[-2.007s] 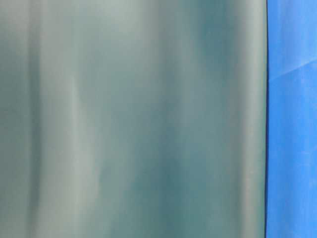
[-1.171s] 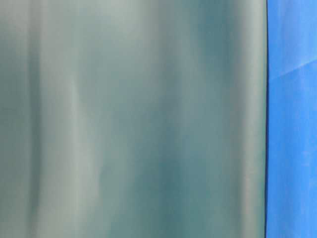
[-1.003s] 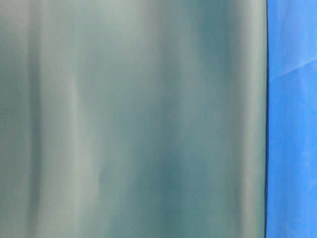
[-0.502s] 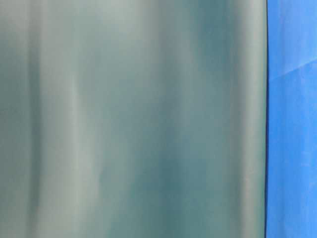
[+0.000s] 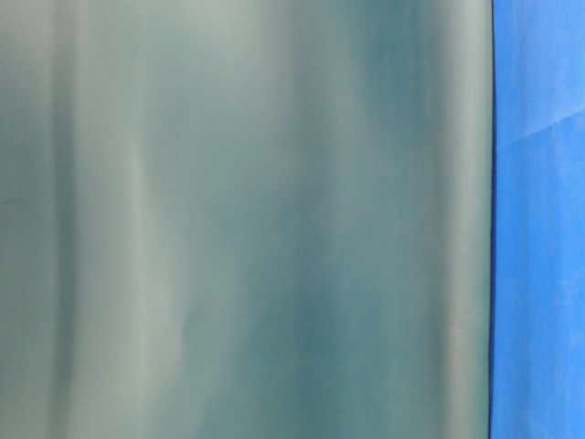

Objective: Handover the blue block to the right arm after grasping it with the left arm, then place it in the designated position.
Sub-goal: 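Open both grippers and move the left gripper toward the blue cube, then reach the left gripper over the blue cube and lower it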

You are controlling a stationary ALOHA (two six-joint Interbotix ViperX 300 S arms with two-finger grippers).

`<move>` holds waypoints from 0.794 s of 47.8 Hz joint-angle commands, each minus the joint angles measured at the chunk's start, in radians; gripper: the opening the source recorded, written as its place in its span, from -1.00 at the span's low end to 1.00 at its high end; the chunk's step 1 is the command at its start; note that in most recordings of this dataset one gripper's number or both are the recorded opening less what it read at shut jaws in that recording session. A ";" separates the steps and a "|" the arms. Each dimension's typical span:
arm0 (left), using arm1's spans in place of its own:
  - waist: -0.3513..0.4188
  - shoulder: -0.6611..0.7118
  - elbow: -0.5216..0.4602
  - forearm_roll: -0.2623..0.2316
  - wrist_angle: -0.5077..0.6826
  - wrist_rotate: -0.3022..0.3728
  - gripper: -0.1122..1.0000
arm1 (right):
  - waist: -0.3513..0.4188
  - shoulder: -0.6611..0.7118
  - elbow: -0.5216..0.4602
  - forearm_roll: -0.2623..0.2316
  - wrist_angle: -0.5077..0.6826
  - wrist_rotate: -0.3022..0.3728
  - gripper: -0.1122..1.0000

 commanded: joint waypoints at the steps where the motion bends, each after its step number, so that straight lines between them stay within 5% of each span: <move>1: 0.000 0.066 -0.058 0.002 -0.055 -0.003 0.87 | -0.003 0.009 -0.031 0.003 -0.006 -0.002 0.93; 19: 0.000 0.341 -0.244 0.002 -0.121 -0.012 0.87 | -0.005 0.009 -0.040 0.003 -0.003 -0.002 0.93; 38: 0.000 0.572 -0.492 0.003 -0.023 0.000 0.87 | -0.006 0.011 -0.040 0.003 -0.002 -0.003 0.93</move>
